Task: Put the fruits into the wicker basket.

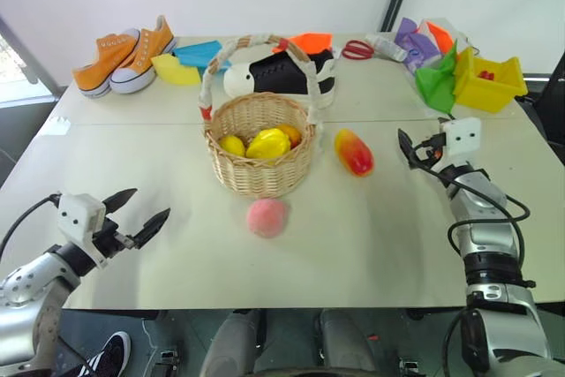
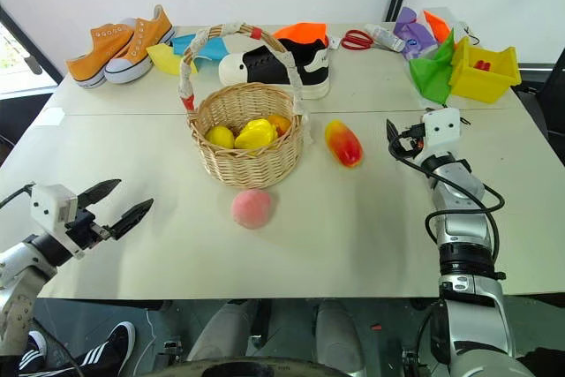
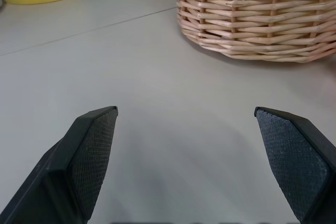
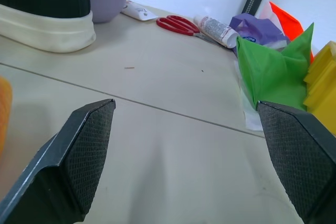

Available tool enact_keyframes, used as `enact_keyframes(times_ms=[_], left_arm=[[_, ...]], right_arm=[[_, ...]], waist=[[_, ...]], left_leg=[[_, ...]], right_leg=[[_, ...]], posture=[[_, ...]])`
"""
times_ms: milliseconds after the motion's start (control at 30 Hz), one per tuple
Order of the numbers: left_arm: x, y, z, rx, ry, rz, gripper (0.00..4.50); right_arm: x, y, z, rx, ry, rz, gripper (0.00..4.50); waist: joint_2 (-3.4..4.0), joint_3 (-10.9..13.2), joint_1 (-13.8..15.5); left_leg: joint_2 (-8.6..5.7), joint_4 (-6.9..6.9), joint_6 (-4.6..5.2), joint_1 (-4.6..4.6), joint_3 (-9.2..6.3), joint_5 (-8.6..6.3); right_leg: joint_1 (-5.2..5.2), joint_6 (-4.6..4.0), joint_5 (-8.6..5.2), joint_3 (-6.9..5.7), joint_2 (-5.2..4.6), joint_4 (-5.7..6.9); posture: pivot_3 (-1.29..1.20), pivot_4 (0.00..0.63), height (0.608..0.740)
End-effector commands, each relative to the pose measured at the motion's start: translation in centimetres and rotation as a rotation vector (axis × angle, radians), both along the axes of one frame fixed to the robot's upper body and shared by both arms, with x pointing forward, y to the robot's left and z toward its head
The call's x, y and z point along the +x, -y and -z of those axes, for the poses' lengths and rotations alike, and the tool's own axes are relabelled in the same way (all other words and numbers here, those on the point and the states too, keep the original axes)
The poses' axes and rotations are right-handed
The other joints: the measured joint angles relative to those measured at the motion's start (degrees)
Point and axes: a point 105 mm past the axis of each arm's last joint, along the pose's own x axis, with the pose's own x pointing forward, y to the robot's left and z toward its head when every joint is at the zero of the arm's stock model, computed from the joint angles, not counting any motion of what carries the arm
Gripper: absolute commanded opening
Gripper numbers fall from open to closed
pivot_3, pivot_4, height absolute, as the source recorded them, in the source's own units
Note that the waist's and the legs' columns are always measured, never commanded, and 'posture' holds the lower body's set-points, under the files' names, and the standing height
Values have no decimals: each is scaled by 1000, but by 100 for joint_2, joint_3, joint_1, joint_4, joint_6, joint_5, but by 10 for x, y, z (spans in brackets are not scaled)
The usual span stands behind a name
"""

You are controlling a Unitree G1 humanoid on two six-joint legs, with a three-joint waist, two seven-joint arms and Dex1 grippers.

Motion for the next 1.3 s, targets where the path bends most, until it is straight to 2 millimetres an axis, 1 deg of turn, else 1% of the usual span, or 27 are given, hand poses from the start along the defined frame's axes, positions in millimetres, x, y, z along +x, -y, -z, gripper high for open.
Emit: enact_keyframes(times_ms=[33, 167, 267, 500, 567, 667, 733, 833, 900, 933, 1033, 1133, 1167, 1200, 1233, 1300], left_arm=[[0, 6, -13, 25, 65, 32, 4500], [3, 4, -19, 31, 95, 13, 4500], [4, 8, -26, -3, 110, 51, 4500], [10, 9, -30, -31, 132, 66, 4500], [12, 10, -29, -22, 124, 71, 4500], [12, 14, -31, 44, 156, 112, 4500], [12, 18, -34, 41, 187, 145, 4500], [11, 19, -34, 32, 192, 165, 4500], [9, 21, -36, 36, 211, 196, 4500], [5, 23, -37, 27, 215, 221, 4500], [-8, 27, -40, 0, 203, 308, 4500], [-16, 28, -40, 24, 202, 350, 4500], [-16, 28, -39, 37, 197, 357, 4500], [-17, 28, -39, 45, 195, 361, 4500], [-17, 28, -40, 48, 199, 363, 4500], [-17, 29, -41, 53, 210, 371, 4500]], right_arm=[[3, -2, -16, -47, 63, 1, 4473], [4, -6, -17, -45, 66, -12, 4473], [3, -7, -16, -49, 66, -15, 4473], [-1, -10, -14, -42, 60, -31, 4473], [-3, -10, -15, -49, 64, -36, 4473], [-6, -10, -15, -52, 62, -44, 4473], [-7, -10, -17, -43, 65, -52, 4473], [-9, -13, -20, -15, 71, -69, 4473], [-20, -23, -30, 28, 84, -146, 4473], [-28, -30, -32, 44, 72, -191, 4473], [-56, -52, -23, 54, -27, -313, 4473], [-70, -68, -9, 65, -159, -336, 4473], [-74, -79, -7, 68, -193, -360, 4473], [-77, -86, -6, 71, -214, -376, 4473], [-72, -90, -7, 39, -229, -347, 4473], [-58, -88, -11, 50, -251, -251, 4473]], waist=[[0, 0, -2], [0, 0, -4], [0, 0, -1], [0, 0, -3], [0, 0, -8], [0, 0, -6], [0, 0, 0], [0, 0, 2], [0, 0, 5], [0, 0, 6], [0, 0, 9], [0, 0, -6], [0, 0, -16], [0, 0, -25], [1, 0, -28], [1, 0, -35]], left_leg=[[0, 0, 0, 0, 0, 0], [0, 0, 0, 0, 1, 0], [0, 0, 1, 0, 1, 1], [0, 0, 3, 0, 1, 2], [0, 0, 5, 0, 1, 3], [0, 0, 5, 0, 1, 3], [0, 0, 4, 0, 1, 2], [0, 0, 2, 0, 1, 1], [0, -1, 2, 0, 1, 1], [1, -3, 3, 0, 0, 2], [2, -9, 4, -5, -3, 2], [3, -9, -2, -11, -4, -2], [4, -8, -3, -12, -3, -3], [4, -7, -4, -12, -3, -3], [5, -7, -5, -12, -1, -4], [5, -7, -5, -13, 0, -4]], right_leg=[[0, 0, 0, 0, 0, 0], [0, 0, 0, 1, 0, 0], [0, 0, 0, 0, 0, 0], [1, 0, 0, -1, 1, 1], [3, 1, 0, 0, 1, 1], [4, 1, 0, 0, 1, 1], [2, 0, 0, 0, 1, 1], [3, 0, 0, 0, 0, 0], [1, 0, 0, 0, 0, 0], [2, 1, 0, 1, 0, 0], [1, -2, -3, 0, 0, -1], [0, -26, -17, 1, -2, 0], [1, -31, -20, 2, -2, 0], [0, -36, -22, 3, -3, 1], [0, -39, -24, 5, -3, 0], [-6, -42, -26, 5, -5, 0]], posture=[[0, 150, 740], [0, 150, 740], [0, 150, 740], [0, 150, 740], [0, 150, 740], [0, 150, 740], [0, 150, 740], [0, 150, 740], [0, 150, 740], [0, 150, 740], [0, 150, 740], [0, 150, 740], [0, 150, 740], [0, 150, 740], [0, 150, 740], [0, 150, 740]])
